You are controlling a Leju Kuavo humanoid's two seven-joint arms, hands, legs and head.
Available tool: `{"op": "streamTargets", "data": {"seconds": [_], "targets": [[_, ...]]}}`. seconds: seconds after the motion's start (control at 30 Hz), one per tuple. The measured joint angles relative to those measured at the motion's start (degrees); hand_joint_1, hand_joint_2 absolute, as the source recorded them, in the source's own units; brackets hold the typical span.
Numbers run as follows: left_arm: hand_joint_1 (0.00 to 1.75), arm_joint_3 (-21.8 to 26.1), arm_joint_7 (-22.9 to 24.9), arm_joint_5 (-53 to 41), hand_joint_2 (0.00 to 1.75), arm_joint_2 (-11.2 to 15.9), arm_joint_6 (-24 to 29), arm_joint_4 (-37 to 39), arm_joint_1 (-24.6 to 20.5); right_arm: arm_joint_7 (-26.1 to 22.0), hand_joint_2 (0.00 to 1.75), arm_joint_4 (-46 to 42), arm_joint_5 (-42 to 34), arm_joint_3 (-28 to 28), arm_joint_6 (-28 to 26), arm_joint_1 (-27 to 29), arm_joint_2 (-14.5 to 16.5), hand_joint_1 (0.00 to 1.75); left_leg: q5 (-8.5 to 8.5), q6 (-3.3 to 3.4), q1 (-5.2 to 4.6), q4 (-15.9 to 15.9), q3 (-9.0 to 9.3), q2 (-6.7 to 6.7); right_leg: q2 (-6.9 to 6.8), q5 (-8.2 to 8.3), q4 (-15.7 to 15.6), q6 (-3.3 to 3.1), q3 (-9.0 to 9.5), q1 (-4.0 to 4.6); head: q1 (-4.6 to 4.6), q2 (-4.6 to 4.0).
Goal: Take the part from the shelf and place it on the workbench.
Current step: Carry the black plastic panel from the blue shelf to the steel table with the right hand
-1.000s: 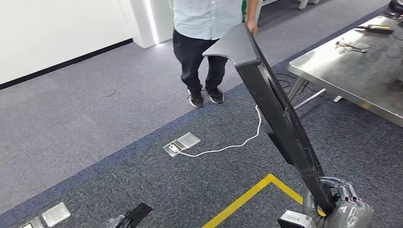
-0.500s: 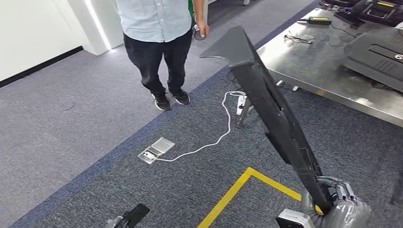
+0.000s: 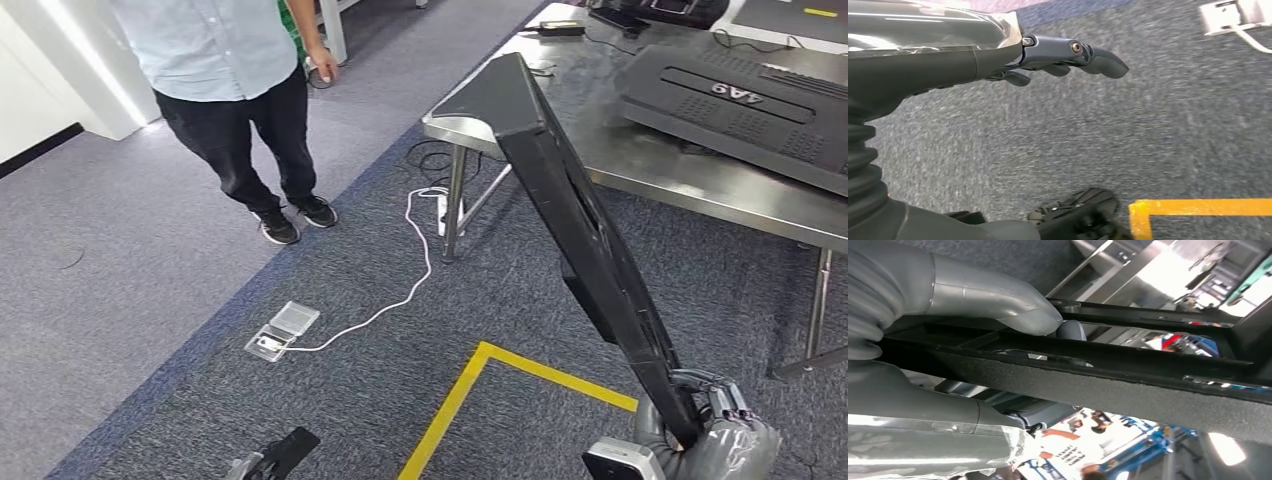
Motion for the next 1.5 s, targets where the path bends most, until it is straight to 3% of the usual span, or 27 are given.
{"op": "streamTargets", "data": {"seconds": [0.07,0.13,0.17,0.2,0.27,0.33,0.43,0.5,0.57,0.63,0.67,0.7,0.73,0.8,0.83,0.9,1.03,1.07,1.13,1.17,1.2,1.23,1.3,1.33,1.4,1.5], "targets": [[0.00,0.00,-0.02,-0.04,1.75,-0.01,0.05,0.00,-0.03,0.03,1.75,0.04,0.03,0.21,-0.01,-0.17,-0.03,1.75,-2.92,-0.20,0.11,5.08,-2.30,-2.51,1.17,0.16,-0.40,-0.68,0.31,-0.32,-0.18,0.00],[0.00,0.00,0.10,-0.05,1.75,0.00,0.07,0.00,0.23,0.22,1.75,0.21,0.06,0.45,0.00,-0.33,-0.09,1.75,-5.93,-0.29,0.08,12.92,-6.43,-3.76,2.61,0.05,-0.38,-1.01,0.43,-0.30,-0.28,0.00],[0.00,0.01,0.19,-0.05,1.75,0.01,0.08,0.00,0.36,0.46,1.75,0.34,0.11,0.53,0.01,-0.35,-0.14,1.75,-6.20,-0.30,0.05,15.24,-7.90,-3.92,3.41,-0.03,-0.36,-1.07,0.55,-0.27,-0.30,0.00],[0.00,0.01,0.30,-0.05,1.75,0.01,0.09,0.00,0.47,0.75,1.75,0.48,0.16,0.60,0.01,-0.36,-0.19,1.75,-5.30,-0.25,0.04,15.51,-8.45,-4.01,4.18,-0.12,-0.34,-1.09,0.72,-0.26,-0.31,0.00],[0.00,0.02,0.42,-0.07,1.75,0.02,0.15,0.00,0.45,1.22,1.75,0.73,0.26,0.74,0.02,-0.36,-0.30,1.75,-0.55,-0.02,0.07,9.34,-6.44,-4.25,5.45,-0.53,-0.25,-0.96,1.31,-0.27,-0.33,0.00],[0.00,0.02,0.47,-0.13,1.75,0.02,0.22,0.00,0.25,1.39,1.75,0.91,0.31,0.81,0.03,-0.40,-0.37,1.75,2.69,0.25,0.08,2.62,-3.83,-4.87,6.28,-1.06,0.10,-0.53,1.66,-0.14,-0.27,0.00],[0.00,0.04,0.46,-0.22,1.75,0.02,0.24,0.00,0.08,1.74,1.75,1.02,0.46,0.85,0.08,-0.45,-0.50,1.75,2.72,0.84,-0.14,0.49,-3.07,-5.42,6.78,-1.35,0.35,0.40,1.41,-0.20,-0.20,0.00],[0.00,0.08,0.38,-0.35,1.75,0.01,0.21,0.00,0.05,1.86,1.75,1.07,0.67,0.84,0.07,-0.44,-0.63,1.75,2.84,1.41,0.01,0.27,-2.92,-5.28,5.91,-2.04,1.00,1.04,1.21,-0.29,-0.16,0.00],[0.00,0.10,0.24,-0.62,1.75,-0.02,0.04,0.00,-0.01,1.88,1.75,1.09,0.87,0.85,0.06,-0.66,-0.75,1.75,2.85,1.91,0.24,0.06,-2.72,-4.95,3.80,-4.71,5.49,1.77,-0.79,-0.37,0.02,0.00],[0.00,0.13,0.14,-0.77,1.75,-0.02,-0.13,0.00,0.11,1.88,1.75,1.13,0.95,0.85,0.06,-0.84,-0.82,1.75,2.71,2.15,0.25,0.05,-2.67,-4.53,2.42,-8.02,13.27,2.35,-4.70,-0.66,0.11,0.00],[0.00,0.15,0.11,-0.77,1.75,-0.01,-0.17,0.00,0.20,1.88,1.75,1.20,0.95,0.85,0.06,-0.85,-0.85,1.75,2.62,2.18,0.26,0.06,-2.63,-4.35,2.21,-8.69,16.11,2.52,-6.27,-0.85,0.10,0.00],[0.00,0.17,0.10,-0.77,1.75,0.01,-0.22,0.00,0.25,1.88,1.75,1.27,0.93,0.84,0.06,-0.83,-0.90,1.75,2.51,2.14,0.27,0.07,-2.51,-4.24,2.10,-8.14,16.79,2.66,-6.81,-1.02,0.10,0.00],[0.00,0.19,0.08,-0.79,1.75,0.01,-0.30,0.00,0.27,1.88,1.75,1.35,0.93,0.83,0.06,-0.82,-0.95,1.75,2.34,2.04,0.30,0.07,-2.30,-4.19,1.99,-6.53,15.12,2.72,-6.19,-1.15,0.09,0.00],[0.00,0.21,-0.01,-0.81,1.75,0.01,-0.55,0.00,0.27,1.88,1.75,1.43,0.95,0.83,0.06,-0.88,-1.01,1.75,1.85,1.63,0.37,0.02,-1.63,-4.17,1.56,-2.30,7.35,2.67,-2.54,-1.24,0.09,0.00],[0.00,0.22,-0.09,-0.80,1.75,0.01,-0.68,0.00,0.25,1.87,1.75,1.45,0.96,0.84,0.06,-0.93,-1.02,1.75,1.59,1.33,0.32,0.00,-1.36,-4.17,1.35,-1.14,3.85,2.48,-0.88,-1.11,0.11,0.00],[0.00,0.23,-0.23,-0.81,1.75,0.01,-0.97,0.00,0.24,1.91,1.75,1.58,0.86,0.89,0.06,-1.01,-1.09,1.75,1.26,0.62,0.19,-0.20,-1.03,-4.13,1.18,-1.06,0.90,1.86,0.53,-0.79,0.07,0.00],[0.00,0.24,-0.37,-0.82,1.75,0.02,-1.28,0.00,0.17,2.52,1.75,1.96,0.11,1.29,0.06,-1.11,-1.22,1.75,0.15,-0.58,0.33,0.75,-0.97,-3.93,1.67,-1.37,0.15,0.11,1.16,-0.78,-0.02,0.00],[0.00,0.24,-0.38,-0.82,1.75,0.02,-1.30,0.00,0.16,2.80,1.75,2.07,-0.14,1.54,0.06,-1.21,-1.25,1.75,-1.13,-0.68,0.31,3.27,-2.09,-3.96,1.70,-1.48,-0.05,-0.31,1.54,-0.86,-0.07,0.00],[0.00,0.24,-0.39,-0.82,1.75,0.04,-1.36,0.00,0.31,3.63,1.75,2.46,-0.82,2.07,0.07,-1.43,-1.38,1.75,-4.35,-0.69,0.14,11.34,-6.29,-4.03,1.78,-2.07,-0.08,-0.94,2.22,-0.68,-0.15,0.00],[0.00,0.24,-0.39,-0.82,1.75,0.05,-1.38,0.00,0.44,4.08,1.75,2.73,-1.36,2.29,0.07,-1.50,-1.48,1.75,-5.26,-0.65,0.04,14.97,-8.49,-4.05,1.89,-2.44,-0.08,-1.12,2.65,-0.56,-0.14,0.00],[0.00,0.25,-0.39,-0.82,1.75,0.07,-1.40,0.00,0.56,4.51,1.75,3.00,-2.05,2.49,0.08,-1.55,-1.59,1.75,-4.93,-0.52,-0.05,16.68,-9.89,-4.07,2.08,-2.86,-0.08,-1.19,3.18,-0.45,-0.15,0.00],[0.00,0.25,-0.39,-0.82,1.75,0.09,-1.43,0.00,0.64,4.81,1.75,3.24,-2.80,2.68,0.08,-1.60,-1.69,1.75,-3.32,-0.30,-0.16,16.05,-10.25,-4.09,2.31,-3.35,-0.08,-1.18,3.86,-0.36,-0.15,0.00],[0.00,0.26,-0.40,-0.82,1.75,0.17,-1.47,0.00,0.73,5.00,1.75,3.56,-3.95,3.09,0.08,-1.74,-1.79,1.75,1.91,0.49,-0.50,9.51,-8.33,-4.22,2.69,-4.54,-0.09,-0.97,5.46,-0.29,-0.11,0.00],[0.00,0.26,-0.41,-0.82,1.75,0.24,-1.49,0.00,0.76,4.99,1.75,3.65,-4.25,3.24,0.08,-1.87,-1.82,1.75,3.75,0.86,-0.70,6.24,-7.13,-4.33,2.85,-5.13,-0.04,-0.71,6.08,-0.19,0.00,0.00],[0.00,0.26,-0.42,-0.83,1.75,0.35,-1.52,0.00,0.79,4.98,1.75,3.79,-4.38,3.40,0.07,-2.08,-1.86,1.75,4.16,1.37,-1.08,2.65,-5.64,-4.51,3.04,-5.86,-0.09,-0.14,6.55,-0.18,0.13,0.00],[0.00,0.32,-0.42,-0.81,1.75,0.43,-1.50,0.00,0.77,5.03,1.75,3.92,-4.35,3.40,0.07,-2.12,-1.90,1.75,3.10,1.92,-0.94,1.08,-4.62,-4.62,3.02,-5.77,0.23,0.64,6.73,-0.18,0.14,0.00]]}}
